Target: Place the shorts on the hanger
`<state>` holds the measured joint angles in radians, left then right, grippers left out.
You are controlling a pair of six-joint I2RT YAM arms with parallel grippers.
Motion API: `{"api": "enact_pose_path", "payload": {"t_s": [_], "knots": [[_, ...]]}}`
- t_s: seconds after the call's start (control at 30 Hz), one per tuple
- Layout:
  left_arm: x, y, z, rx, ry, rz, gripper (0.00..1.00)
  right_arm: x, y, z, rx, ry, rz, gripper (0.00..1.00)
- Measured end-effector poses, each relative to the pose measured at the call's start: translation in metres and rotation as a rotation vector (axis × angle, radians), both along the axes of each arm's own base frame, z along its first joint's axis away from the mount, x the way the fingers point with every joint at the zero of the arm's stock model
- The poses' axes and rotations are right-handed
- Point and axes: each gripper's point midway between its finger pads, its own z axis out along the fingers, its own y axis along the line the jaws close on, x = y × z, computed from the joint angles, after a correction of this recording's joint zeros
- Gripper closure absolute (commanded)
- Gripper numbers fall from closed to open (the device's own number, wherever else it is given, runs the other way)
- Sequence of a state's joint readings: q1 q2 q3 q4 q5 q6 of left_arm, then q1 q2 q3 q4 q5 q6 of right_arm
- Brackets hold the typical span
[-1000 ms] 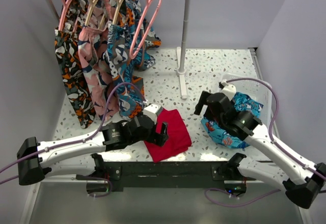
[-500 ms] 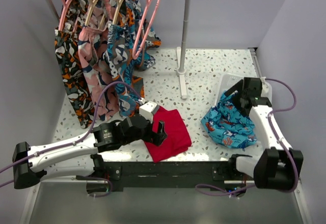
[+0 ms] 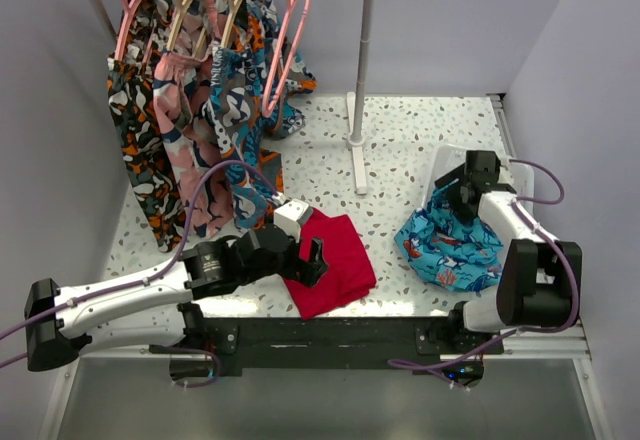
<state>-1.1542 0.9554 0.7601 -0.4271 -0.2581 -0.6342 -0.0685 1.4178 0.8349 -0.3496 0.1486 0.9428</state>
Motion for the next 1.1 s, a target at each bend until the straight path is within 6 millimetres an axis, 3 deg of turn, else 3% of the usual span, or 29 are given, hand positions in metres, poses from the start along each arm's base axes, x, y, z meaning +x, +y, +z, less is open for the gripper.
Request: {"api": "enact_pose_path", "payload": {"t_s": [0.07, 0.17, 0.3, 0.37, 0.53, 0.67, 0.9, 1.1], "knots": [[0.0, 0.0, -0.001, 0.004, 0.001, 0.0, 0.0, 0.003, -0.001, 0.002, -0.005, -0.014, 0.003, 1.0], [0.001, 0.0, -0.003, 0.012, 0.004, 0.002, 0.0, 0.002, -0.003, 0.009, -0.02, -0.028, 0.002, 1.0], [0.002, 0.001, -0.002, 0.011, -0.002, 0.01, 0.0, -0.004, -0.005, 0.045, -0.053, -0.082, 0.028, 1.0], [0.003, 0.002, 0.0, 0.005, -0.01, 0.017, 0.0, -0.004, -0.004, 0.078, -0.07, -0.147, 0.047, 1.0], [0.007, 0.003, 0.023, -0.037, -0.046, 0.037, 0.0, -0.01, 0.007, 0.204, -0.105, -0.424, 0.145, 1.0], [0.012, 0.002, 0.053, -0.098, -0.09, 0.049, 0.0, -0.027, 0.03, 0.304, -0.098, -0.655, 0.27, 1.0], [0.018, 0.005, 0.089, -0.148, -0.146, 0.074, 0.0, -0.051, 0.064, 0.406, -0.043, -0.846, 0.44, 1.0], [0.019, 0.014, 0.111, -0.168, -0.185, 0.088, 0.0, -0.064, 0.096, 0.478, 0.063, -1.005, 0.585, 1.0]]}}
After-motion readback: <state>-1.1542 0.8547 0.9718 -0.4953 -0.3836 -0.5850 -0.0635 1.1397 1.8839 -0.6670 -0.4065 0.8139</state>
